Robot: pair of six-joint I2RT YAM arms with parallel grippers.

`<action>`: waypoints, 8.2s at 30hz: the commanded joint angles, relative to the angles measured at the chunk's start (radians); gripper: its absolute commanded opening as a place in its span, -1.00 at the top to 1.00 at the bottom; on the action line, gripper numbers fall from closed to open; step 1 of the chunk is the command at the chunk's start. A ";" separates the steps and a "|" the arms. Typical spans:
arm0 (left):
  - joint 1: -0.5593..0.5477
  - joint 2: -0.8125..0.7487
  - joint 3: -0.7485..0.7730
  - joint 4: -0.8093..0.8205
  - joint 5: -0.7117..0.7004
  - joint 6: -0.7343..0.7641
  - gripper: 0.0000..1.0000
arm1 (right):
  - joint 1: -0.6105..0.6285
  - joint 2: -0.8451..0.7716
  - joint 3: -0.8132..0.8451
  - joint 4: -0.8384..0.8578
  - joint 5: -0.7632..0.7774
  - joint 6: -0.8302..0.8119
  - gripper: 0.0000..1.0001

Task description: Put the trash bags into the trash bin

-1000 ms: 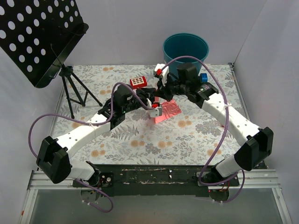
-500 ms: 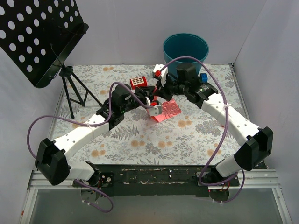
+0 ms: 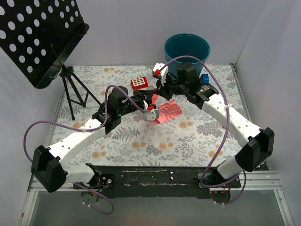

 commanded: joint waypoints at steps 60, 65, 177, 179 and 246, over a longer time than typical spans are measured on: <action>0.015 -0.041 -0.024 0.076 -0.016 -0.018 1.00 | -0.013 0.033 0.075 0.049 -0.082 -0.001 0.97; 0.030 0.031 -0.032 0.061 -0.097 0.006 1.00 | 0.001 -0.007 0.139 0.049 -0.211 0.056 0.97; 0.019 -0.180 -0.097 0.131 0.249 0.002 1.00 | -0.243 0.013 0.245 0.004 -0.780 0.378 -0.42; 0.018 -0.177 -0.096 0.130 0.237 -0.009 1.00 | -0.225 -0.010 0.232 -0.067 -0.696 0.282 -0.41; 0.004 -0.036 -0.006 -0.021 0.164 0.072 1.00 | 0.091 -0.021 0.293 -0.285 -0.154 -0.224 0.97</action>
